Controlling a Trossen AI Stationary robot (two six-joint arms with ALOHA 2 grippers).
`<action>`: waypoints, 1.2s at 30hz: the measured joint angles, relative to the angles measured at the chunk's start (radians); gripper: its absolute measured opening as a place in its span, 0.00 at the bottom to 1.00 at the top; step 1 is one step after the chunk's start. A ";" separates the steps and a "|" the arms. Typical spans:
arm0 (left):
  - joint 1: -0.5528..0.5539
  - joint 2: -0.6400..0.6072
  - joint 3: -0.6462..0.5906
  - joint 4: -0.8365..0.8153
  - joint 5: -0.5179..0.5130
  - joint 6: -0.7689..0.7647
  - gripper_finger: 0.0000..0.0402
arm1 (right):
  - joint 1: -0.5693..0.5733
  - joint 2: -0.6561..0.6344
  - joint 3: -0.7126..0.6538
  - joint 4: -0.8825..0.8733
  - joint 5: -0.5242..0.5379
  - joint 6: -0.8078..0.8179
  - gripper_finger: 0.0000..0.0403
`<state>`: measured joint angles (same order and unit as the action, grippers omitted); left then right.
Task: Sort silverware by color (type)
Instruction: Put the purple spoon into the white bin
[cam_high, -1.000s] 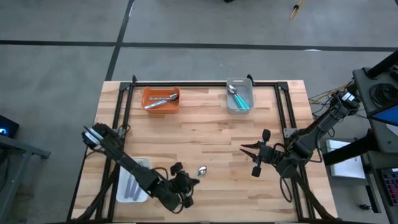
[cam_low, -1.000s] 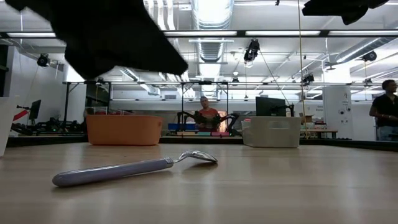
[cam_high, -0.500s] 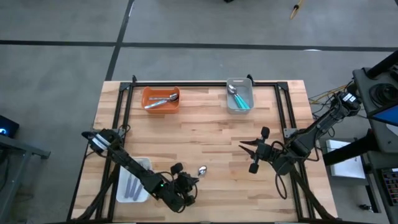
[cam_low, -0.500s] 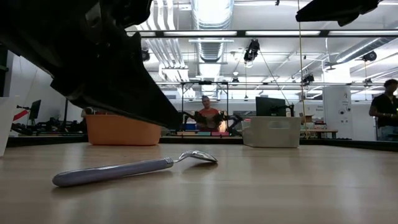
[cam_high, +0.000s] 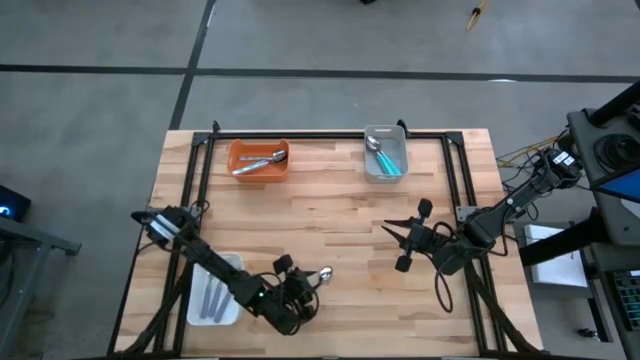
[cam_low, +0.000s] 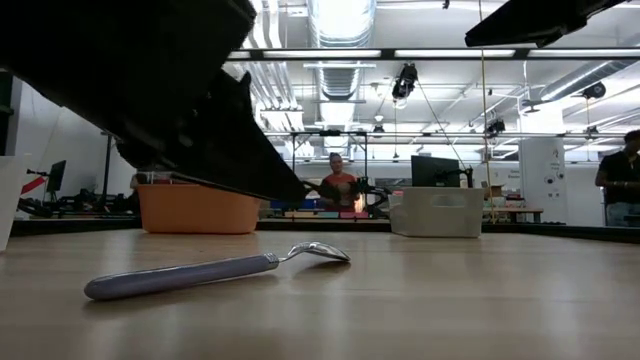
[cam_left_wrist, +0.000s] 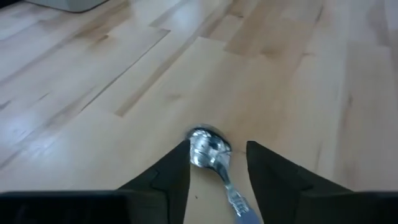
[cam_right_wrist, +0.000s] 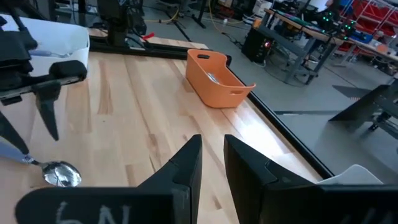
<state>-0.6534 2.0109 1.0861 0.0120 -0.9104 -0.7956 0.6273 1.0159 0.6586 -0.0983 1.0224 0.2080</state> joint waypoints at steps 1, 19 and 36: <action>0.003 0.000 0.000 0.000 0.000 0.000 0.35 | 0.000 0.000 0.000 0.000 0.000 0.000 0.15; 0.023 0.042 0.019 -0.007 0.089 -0.026 0.33 | 0.000 0.000 0.000 0.003 0.000 -0.026 0.15; 0.064 0.103 0.070 -0.151 0.165 -0.161 0.31 | 0.000 0.002 -0.001 0.003 0.000 -0.010 0.15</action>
<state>-0.5891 2.1143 1.1564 -0.1390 -0.7452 -0.9562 0.6273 1.0176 0.6579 -0.0952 1.0222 0.1978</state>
